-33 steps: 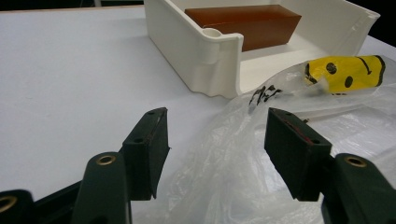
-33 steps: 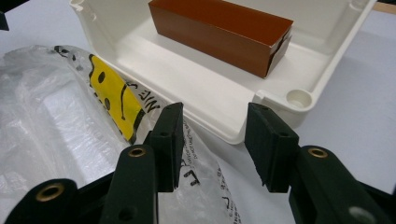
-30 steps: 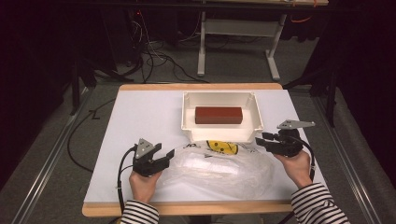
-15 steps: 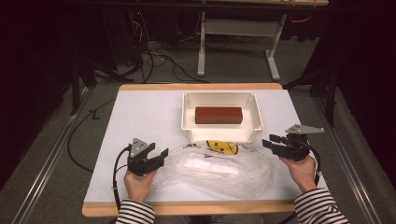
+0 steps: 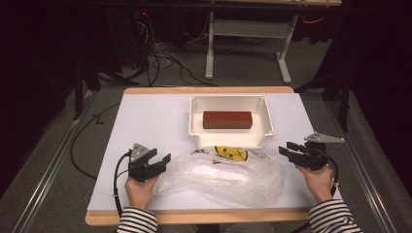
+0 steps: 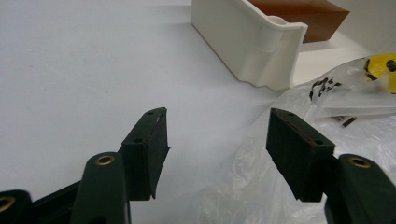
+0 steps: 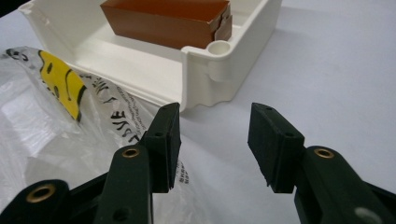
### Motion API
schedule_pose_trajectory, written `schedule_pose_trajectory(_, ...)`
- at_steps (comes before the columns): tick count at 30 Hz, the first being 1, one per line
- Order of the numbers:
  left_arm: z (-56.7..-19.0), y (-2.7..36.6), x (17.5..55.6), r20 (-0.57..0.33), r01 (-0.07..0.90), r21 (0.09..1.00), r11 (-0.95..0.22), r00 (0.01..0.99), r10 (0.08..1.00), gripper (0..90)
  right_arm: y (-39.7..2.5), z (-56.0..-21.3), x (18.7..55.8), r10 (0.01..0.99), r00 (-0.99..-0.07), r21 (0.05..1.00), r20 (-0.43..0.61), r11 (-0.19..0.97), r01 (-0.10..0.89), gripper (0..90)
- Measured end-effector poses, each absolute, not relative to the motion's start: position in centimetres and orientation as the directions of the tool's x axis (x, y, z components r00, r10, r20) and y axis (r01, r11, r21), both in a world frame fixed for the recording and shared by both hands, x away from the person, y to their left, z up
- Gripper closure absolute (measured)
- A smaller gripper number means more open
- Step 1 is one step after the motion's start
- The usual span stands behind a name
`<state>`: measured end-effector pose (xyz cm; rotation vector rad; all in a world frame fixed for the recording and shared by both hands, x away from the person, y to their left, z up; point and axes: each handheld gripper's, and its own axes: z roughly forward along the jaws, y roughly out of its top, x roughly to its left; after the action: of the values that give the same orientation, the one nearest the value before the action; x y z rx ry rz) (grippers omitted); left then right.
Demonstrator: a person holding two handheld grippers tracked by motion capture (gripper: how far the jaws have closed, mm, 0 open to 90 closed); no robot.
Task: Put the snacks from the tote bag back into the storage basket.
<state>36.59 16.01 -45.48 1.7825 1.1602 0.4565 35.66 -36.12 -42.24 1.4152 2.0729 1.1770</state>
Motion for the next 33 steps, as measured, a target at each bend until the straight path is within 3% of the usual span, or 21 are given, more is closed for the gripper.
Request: schedule_pose_trajectory(33, -47.2, 16.4, 38.6, -0.149, 0.561, 0.821, -0.109, 0.394, 0.907, 38.3, -37.6, -46.0, 36.6, 0.936, -0.311, 0.778, 0.164, 0.071, 0.625, 54.2)
